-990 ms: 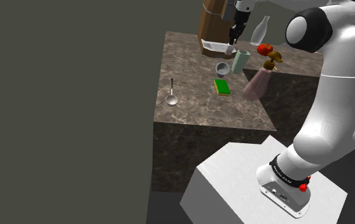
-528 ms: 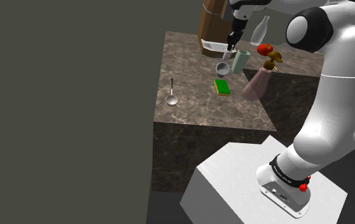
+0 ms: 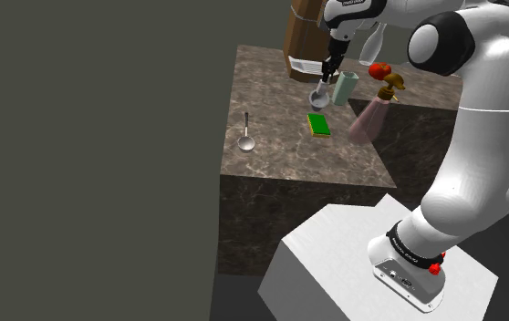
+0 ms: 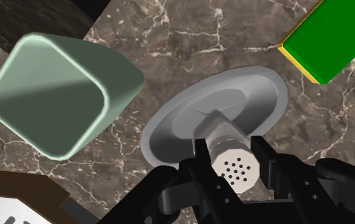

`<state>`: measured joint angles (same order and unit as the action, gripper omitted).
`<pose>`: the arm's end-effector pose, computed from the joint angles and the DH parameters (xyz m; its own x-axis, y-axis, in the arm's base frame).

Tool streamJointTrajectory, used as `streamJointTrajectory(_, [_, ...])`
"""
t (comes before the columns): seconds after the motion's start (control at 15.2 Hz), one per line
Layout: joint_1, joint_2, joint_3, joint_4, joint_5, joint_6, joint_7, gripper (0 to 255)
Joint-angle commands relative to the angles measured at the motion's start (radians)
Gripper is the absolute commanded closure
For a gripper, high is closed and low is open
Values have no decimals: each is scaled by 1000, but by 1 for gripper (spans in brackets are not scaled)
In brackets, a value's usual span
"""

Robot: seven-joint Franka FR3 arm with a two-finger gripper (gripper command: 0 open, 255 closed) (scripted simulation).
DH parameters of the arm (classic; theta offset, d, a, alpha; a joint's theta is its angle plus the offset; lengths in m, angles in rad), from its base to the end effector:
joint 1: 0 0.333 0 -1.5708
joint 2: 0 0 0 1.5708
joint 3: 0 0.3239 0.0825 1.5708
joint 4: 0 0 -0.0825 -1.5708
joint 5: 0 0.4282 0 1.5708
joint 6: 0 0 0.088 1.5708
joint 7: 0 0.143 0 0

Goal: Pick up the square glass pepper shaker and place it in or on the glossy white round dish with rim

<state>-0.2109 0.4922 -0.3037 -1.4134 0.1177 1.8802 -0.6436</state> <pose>0.6665 -0.3244 0.3841 0.9918 0.1261 -0.0203 0.1266 -0.9917 0.0221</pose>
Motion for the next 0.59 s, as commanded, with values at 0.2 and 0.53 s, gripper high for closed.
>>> streamJointTrajectory(0.2, [0, 7, 1, -22, 2, 29, -1, 255])
streamJointTrajectory(0.53, [0, 7, 1, -22, 2, 29, -1, 255])
